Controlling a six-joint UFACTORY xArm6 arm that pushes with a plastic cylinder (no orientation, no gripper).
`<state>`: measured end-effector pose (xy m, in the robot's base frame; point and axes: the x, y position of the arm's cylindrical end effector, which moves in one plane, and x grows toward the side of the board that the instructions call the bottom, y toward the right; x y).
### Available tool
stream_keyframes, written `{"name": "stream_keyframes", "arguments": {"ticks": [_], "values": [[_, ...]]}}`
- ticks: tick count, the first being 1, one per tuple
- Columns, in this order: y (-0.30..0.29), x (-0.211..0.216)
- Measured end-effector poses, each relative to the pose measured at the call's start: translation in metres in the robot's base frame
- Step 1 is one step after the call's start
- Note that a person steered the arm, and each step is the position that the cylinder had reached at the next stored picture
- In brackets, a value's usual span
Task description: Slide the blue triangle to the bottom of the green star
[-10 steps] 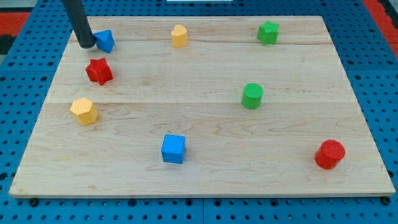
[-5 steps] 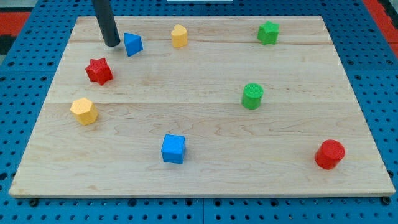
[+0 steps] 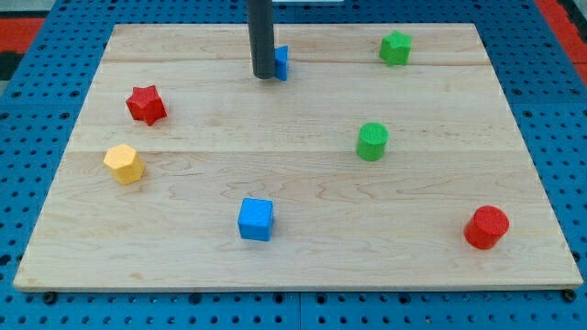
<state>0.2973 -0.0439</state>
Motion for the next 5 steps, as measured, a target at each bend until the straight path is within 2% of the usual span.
{"name": "stream_keyframes", "arguments": {"ticks": [2,5], "values": [[0.001,-0.036],[0.057,-0.057]]}}
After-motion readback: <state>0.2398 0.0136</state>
